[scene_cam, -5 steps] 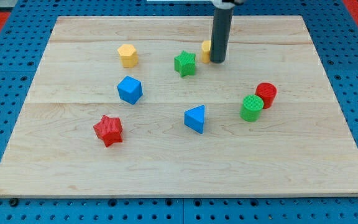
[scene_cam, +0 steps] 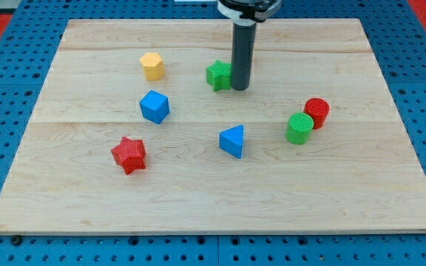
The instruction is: Push the green star to the right of the yellow hexagon
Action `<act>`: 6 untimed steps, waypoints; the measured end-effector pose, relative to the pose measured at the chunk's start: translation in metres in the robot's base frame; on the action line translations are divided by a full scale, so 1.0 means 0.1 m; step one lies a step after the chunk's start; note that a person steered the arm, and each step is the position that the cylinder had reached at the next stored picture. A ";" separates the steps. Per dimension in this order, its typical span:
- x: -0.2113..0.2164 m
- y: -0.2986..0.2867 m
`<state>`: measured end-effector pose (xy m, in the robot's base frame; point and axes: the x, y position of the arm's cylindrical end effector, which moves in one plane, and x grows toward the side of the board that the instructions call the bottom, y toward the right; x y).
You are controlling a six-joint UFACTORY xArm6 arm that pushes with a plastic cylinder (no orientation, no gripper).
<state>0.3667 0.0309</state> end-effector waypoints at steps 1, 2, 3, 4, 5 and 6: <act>-0.32 -0.17; -0.61 -0.58; -0.78 -0.86; -1.17 -0.89; -1.22 -1.19; -0.97 -1.60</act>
